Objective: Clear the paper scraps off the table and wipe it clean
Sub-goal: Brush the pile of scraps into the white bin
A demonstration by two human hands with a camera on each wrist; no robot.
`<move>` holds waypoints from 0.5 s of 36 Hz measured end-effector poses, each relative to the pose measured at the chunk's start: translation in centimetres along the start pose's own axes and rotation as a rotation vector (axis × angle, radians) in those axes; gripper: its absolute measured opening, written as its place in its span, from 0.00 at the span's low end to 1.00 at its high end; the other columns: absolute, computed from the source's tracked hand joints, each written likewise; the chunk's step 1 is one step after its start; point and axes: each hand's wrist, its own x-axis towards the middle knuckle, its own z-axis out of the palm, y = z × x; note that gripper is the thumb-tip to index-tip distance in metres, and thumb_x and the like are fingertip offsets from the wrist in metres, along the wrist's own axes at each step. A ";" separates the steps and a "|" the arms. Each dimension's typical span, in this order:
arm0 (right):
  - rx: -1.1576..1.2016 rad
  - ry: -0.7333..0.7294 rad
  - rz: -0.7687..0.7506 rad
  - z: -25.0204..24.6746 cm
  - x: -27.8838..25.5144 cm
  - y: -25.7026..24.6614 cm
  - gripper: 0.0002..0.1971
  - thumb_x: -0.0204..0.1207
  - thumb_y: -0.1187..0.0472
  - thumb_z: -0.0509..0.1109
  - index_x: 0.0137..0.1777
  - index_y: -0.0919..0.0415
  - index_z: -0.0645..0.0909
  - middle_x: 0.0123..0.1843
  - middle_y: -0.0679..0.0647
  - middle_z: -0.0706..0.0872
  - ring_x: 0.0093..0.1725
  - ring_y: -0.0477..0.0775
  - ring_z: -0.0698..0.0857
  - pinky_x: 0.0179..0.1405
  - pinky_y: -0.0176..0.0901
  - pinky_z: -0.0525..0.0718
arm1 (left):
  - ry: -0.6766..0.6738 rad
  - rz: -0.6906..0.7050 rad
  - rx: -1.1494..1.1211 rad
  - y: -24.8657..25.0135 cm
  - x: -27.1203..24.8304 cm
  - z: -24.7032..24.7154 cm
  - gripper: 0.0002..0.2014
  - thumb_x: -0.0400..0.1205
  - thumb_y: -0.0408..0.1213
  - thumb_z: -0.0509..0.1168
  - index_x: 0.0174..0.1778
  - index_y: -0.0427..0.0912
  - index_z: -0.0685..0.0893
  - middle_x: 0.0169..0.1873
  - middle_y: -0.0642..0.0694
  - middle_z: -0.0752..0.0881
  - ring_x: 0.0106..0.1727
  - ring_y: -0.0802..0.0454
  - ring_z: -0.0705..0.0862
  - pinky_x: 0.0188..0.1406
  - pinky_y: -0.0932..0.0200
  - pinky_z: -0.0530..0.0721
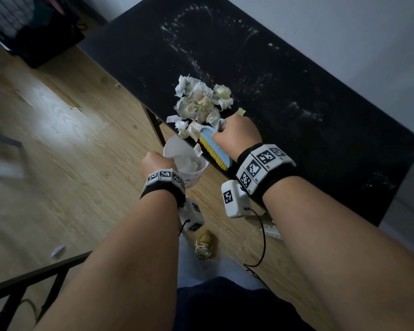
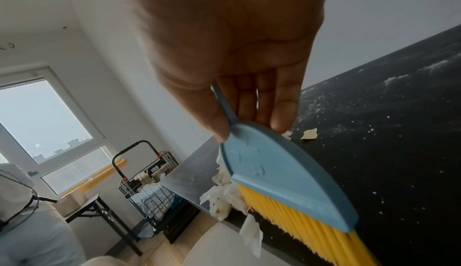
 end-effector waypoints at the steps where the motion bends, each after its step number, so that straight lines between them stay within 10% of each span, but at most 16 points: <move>1: 0.015 0.019 0.005 -0.2 0.0 0.0 0.17 0.74 0.58 0.67 0.25 0.59 0.69 0.25 0.52 0.74 0.29 0.55 0.76 0.25 0.40 0.70 | 0.004 -0.003 -0.003 -0.1 0.1 0.0 0.18 0.79 0.31 0.65 0.24 0.37 0.69 0.24 0.42 0.71 0.23 0.46 0.68 0.23 0.61 0.64; 13: 0.014 0.339 0.071 -1.1 2.5 0.5 0.12 0.81 0.58 0.63 0.35 0.57 0.78 0.45 0.55 0.83 0.40 0.54 0.82 0.36 0.44 0.76 | 0.017 -0.023 -0.019 -0.4 1.8 -1.1 0.19 0.78 0.30 0.64 0.23 0.38 0.66 0.23 0.43 0.69 0.22 0.47 0.66 0.22 0.62 0.62; 18: -0.054 0.246 0.050 -0.7 3.8 1.0 0.14 0.83 0.57 0.62 0.62 0.61 0.84 0.59 0.58 0.82 0.55 0.59 0.84 0.44 0.43 0.74 | 0.021 -0.025 -0.018 -0.3 2.0 -1.5 0.17 0.78 0.30 0.65 0.24 0.37 0.68 0.24 0.42 0.71 0.24 0.46 0.68 0.24 0.61 0.65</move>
